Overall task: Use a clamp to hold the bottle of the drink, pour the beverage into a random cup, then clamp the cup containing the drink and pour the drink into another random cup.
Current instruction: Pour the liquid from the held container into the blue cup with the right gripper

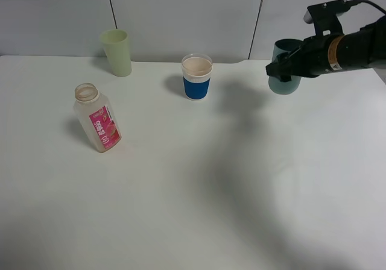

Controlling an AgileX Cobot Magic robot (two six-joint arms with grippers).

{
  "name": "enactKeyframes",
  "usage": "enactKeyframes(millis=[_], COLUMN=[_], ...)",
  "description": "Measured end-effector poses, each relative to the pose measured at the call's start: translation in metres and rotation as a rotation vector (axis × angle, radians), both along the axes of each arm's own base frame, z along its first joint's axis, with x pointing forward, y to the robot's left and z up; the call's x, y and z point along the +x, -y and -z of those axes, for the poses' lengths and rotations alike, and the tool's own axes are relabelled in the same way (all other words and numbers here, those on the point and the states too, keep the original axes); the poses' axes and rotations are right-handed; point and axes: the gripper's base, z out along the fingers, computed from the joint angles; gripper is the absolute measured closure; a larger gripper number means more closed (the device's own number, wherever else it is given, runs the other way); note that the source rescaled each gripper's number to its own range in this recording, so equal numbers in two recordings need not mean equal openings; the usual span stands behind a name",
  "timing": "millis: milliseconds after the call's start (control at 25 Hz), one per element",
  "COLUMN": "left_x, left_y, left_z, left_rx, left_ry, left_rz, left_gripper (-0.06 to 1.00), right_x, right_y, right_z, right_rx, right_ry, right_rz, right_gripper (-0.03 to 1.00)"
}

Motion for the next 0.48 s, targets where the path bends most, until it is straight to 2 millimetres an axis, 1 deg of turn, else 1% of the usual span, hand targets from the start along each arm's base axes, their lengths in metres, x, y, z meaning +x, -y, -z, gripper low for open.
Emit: enactKeyframes(millis=[160,360,480], left_x=[0.000,0.000,0.000], left_y=[0.000,0.000,0.000], left_z=[0.000,0.000,0.000], left_rx=[0.000,0.000,0.000], left_ry=[0.000,0.000,0.000], left_rz=[0.000,0.000,0.000], left_gripper=[-0.06,-0.06,-0.06], right_x=[0.017,0.038,0.049], right_y=[-0.019,-0.053,-0.070], right_z=[-0.003,0.004,0.008], right_rx=[-0.048,-0.088,-0.082], right_ry=[0.003,0.015,0.027], right_rz=[-0.020,-0.050,-0.062], right_gripper=[0.96,0.96,0.96])
